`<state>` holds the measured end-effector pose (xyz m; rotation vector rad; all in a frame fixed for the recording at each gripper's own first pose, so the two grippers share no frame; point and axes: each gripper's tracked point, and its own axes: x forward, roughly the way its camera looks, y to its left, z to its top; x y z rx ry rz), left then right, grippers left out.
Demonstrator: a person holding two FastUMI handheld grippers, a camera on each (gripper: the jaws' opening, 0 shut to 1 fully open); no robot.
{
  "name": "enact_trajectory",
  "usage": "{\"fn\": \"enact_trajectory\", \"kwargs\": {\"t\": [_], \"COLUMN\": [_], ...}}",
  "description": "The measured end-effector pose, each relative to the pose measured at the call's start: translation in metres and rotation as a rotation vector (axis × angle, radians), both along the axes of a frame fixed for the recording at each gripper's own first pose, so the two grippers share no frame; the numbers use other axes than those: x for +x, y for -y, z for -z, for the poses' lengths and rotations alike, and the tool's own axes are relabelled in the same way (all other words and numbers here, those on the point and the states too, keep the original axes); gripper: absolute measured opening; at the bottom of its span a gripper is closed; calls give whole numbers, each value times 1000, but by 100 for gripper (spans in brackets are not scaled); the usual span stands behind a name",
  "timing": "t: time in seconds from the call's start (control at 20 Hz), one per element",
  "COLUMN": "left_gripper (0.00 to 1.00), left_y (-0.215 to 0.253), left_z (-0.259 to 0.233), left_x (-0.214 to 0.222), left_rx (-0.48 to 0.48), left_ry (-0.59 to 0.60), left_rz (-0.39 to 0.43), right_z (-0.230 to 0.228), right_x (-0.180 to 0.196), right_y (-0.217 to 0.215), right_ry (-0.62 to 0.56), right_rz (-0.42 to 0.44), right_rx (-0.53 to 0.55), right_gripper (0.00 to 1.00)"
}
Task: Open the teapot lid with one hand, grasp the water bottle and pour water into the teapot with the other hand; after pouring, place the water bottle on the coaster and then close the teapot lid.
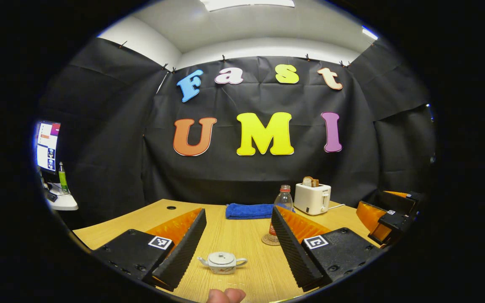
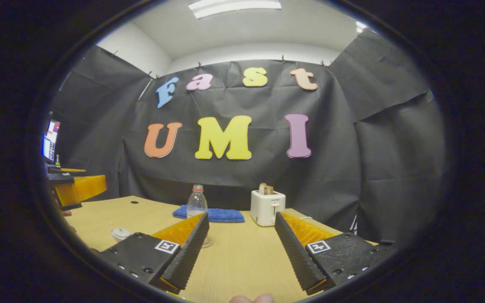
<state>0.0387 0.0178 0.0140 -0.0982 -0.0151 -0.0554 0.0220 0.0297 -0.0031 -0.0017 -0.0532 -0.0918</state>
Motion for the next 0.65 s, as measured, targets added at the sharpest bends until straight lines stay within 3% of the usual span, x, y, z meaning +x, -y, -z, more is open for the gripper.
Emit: {"fn": "enact_trajectory", "kwargs": {"t": [0.35, 0.65], "left_gripper": [98, 98], "left_y": [28, 29], "left_z": [-1, -3], "left_x": [-12, -18], "left_rx": [8, 31], "left_ry": [4, 14], "left_rz": [86, 97], "right_z": [2, 2], "right_x": [-19, -27], "right_y": [-8, -11], "right_ry": [-5, -12], "right_rz": [17, 42], "right_rx": [-14, -18], "right_gripper": [94, 94]}}
